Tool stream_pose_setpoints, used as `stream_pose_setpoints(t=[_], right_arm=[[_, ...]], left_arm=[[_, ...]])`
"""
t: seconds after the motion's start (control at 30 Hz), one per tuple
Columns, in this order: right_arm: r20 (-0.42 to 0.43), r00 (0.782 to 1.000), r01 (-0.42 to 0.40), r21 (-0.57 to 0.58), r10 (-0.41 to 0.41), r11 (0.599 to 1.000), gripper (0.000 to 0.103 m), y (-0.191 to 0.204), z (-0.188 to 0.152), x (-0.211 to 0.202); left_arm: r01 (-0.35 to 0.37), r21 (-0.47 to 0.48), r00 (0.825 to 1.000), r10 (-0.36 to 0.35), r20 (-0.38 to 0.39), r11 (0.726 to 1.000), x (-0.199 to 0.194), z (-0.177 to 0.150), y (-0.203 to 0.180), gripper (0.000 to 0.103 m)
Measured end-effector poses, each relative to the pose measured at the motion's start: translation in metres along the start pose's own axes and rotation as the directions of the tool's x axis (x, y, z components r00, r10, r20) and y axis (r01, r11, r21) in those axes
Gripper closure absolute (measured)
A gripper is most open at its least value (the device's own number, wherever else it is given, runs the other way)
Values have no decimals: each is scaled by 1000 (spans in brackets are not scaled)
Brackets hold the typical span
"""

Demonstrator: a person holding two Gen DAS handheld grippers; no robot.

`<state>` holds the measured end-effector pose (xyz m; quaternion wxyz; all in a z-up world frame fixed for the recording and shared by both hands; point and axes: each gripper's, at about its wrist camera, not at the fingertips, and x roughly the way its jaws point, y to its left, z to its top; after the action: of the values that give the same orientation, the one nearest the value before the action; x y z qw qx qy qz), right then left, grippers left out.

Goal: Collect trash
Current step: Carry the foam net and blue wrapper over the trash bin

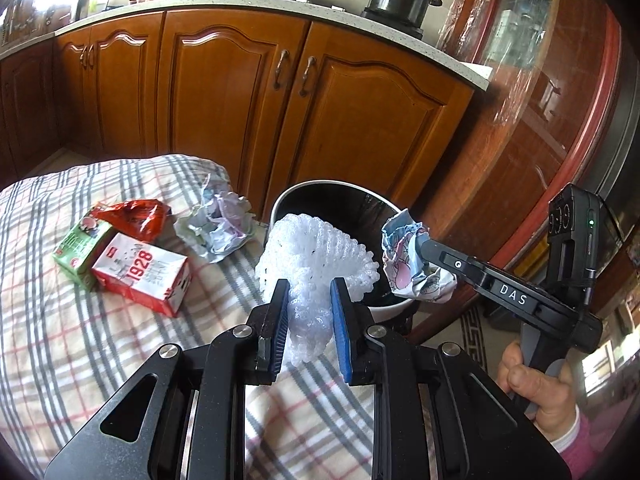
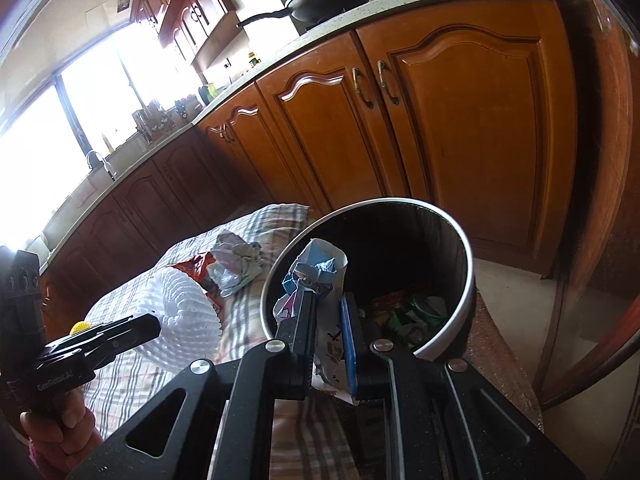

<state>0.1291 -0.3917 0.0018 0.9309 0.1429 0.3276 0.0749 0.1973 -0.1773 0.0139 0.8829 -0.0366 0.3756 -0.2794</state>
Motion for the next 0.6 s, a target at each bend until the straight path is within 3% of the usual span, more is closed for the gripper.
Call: stream_pose_setpoints(t=[0.6], right_arm=[[-1,998,63,-16,-63,998,91,-26,28,21]], left_arm=[[22,36,998,-20,-65,999,51,27,-19,84]])
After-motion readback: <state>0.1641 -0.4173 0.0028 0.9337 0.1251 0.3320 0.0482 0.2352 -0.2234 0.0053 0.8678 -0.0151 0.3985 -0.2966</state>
